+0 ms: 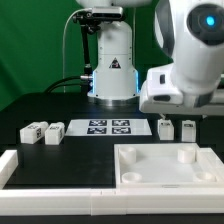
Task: Assemble one leg
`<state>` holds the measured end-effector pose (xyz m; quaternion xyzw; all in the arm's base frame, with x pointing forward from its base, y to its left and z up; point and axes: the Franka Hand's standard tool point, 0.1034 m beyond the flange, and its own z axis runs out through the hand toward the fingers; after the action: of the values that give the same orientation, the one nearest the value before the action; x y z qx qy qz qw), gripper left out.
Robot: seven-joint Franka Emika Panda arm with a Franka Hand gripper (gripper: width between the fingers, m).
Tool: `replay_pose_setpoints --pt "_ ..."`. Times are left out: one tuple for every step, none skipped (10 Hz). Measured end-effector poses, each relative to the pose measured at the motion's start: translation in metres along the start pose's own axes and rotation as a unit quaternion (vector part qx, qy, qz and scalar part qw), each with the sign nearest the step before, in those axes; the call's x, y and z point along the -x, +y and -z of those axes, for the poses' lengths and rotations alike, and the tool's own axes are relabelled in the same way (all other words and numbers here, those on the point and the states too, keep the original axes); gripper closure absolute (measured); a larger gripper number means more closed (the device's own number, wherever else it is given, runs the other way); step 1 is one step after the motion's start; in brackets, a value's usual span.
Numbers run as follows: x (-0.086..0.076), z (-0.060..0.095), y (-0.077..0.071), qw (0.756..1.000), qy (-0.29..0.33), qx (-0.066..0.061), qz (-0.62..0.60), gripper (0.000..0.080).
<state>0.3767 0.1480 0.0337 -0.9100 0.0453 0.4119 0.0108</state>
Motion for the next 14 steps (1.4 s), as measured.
replay_pose_setpoints --pt "0.002 -0.003 -0.005 1.0 -0.003 0.003 -0.004 0.0151" --pt "0.004 -0.005 -0.011 1.0 -0.003 0.006 -0.003 0.0151" --pt "0.005 -0.007 -0.014 1.0 -0.003 0.009 -0.002 0.0151" --pt "0.005 -0.01 -0.016 1.0 -0.004 0.011 0.0 0.0151" --pt "0.002 -0.014 -0.018 1.0 -0.002 0.012 0.001 0.0151" --pt "-0.001 -0.017 -0.019 1.0 0.001 0.011 0.001 0.0151" --pt "-0.001 -0.018 -0.02 1.0 0.0 0.011 0.0 0.0151" --pt "-0.001 -0.018 -0.021 1.0 0.0 0.013 -0.004 0.0151" --pt "0.0 -0.019 -0.023 1.0 0.0 0.014 -0.006 0.0151" --pt "0.0 -0.02 -0.023 1.0 0.0 0.015 -0.005 0.0151" --pt "0.0 -0.02 -0.023 1.0 0.0 0.014 -0.006 0.0151" --pt "0.0 -0.02 -0.023 1.0 0.0 0.015 -0.007 0.0151" --pt "0.0 -0.02 -0.024 1.0 0.0 0.016 -0.006 0.0151" --pt "0.0 -0.02 -0.024 1.0 0.0 0.016 -0.005 0.0151"
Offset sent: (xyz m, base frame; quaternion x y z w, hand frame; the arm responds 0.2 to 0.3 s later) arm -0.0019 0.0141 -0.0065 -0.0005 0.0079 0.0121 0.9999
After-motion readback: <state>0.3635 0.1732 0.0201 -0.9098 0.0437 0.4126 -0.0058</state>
